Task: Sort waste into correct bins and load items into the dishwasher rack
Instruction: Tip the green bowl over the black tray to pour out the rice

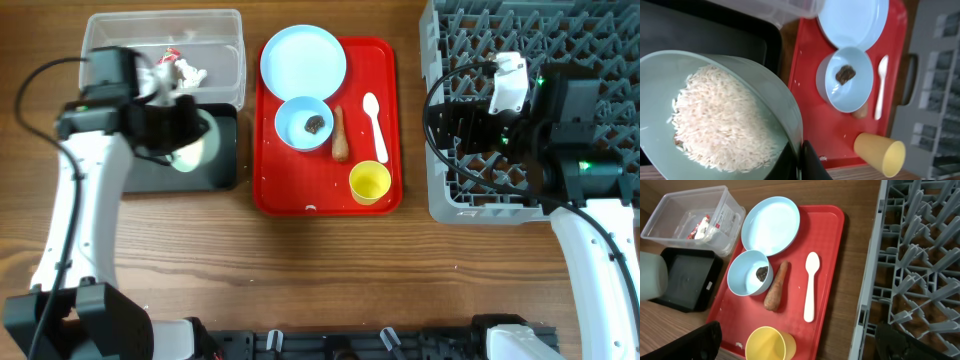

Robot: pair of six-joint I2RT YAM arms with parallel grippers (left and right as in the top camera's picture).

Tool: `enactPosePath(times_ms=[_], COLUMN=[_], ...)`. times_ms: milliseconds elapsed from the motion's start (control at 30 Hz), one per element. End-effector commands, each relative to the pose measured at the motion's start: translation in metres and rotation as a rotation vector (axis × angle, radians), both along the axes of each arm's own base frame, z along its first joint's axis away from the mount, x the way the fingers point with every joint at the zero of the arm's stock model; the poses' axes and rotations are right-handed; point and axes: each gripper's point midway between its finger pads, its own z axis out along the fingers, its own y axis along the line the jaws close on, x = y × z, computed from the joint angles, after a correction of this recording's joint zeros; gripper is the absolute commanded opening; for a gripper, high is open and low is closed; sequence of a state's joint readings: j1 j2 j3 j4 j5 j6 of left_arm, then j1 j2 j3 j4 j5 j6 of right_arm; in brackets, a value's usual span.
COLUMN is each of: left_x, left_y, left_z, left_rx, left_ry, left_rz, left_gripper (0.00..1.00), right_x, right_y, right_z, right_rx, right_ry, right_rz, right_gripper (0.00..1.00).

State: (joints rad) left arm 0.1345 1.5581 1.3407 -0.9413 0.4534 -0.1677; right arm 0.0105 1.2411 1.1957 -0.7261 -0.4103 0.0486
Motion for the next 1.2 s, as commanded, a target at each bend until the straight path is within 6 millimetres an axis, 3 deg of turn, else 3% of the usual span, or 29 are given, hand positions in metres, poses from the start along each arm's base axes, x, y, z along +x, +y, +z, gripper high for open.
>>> enactPosePath(times_ms=[0, 133, 500, 633, 800, 1000, 1167], left_x=[0.010, 0.020, 0.033, 0.033, 0.033, 0.032, 0.032], left_y=[0.017, 0.031, 0.039, 0.058, 0.077, 0.078, 0.078], left_z=[0.017, 0.011, -0.025, -0.029, -0.021, 0.016, 0.016], left_rx=[-0.174, -0.352, -0.619, -0.727, -0.864, -1.060, -1.077], left_ry=[-0.095, -0.136, -0.082, -0.062, -0.105, -0.203, -0.177], left_rz=[-0.037, -0.060, -0.037, 0.041, 0.084, 0.046, 0.063], left_gripper=[0.04, 0.04, 0.04, 0.04, 0.04, 0.04, 0.04], right_x=[0.004, 0.004, 0.003, 0.003, 0.003, 0.003, 0.003], right_y=[0.000, 0.000, -0.001, -0.001, -0.001, -0.001, -0.001], right_z=[0.005, 0.004, 0.003, 0.003, 0.003, 0.003, 0.003], right_rx=[-0.001, -0.001, -0.004, -0.005, -0.005, -0.005, -0.005], right_ry=[-0.006, -0.005, 0.000, 0.001, -0.001, -0.001, -0.001], right_rz=[-0.008, -0.007, -0.009, -0.009, -0.008, -0.008, -0.008], right_gripper=[1.00, 1.00, 1.00, 1.00, 1.00, 1.00, 1.00])
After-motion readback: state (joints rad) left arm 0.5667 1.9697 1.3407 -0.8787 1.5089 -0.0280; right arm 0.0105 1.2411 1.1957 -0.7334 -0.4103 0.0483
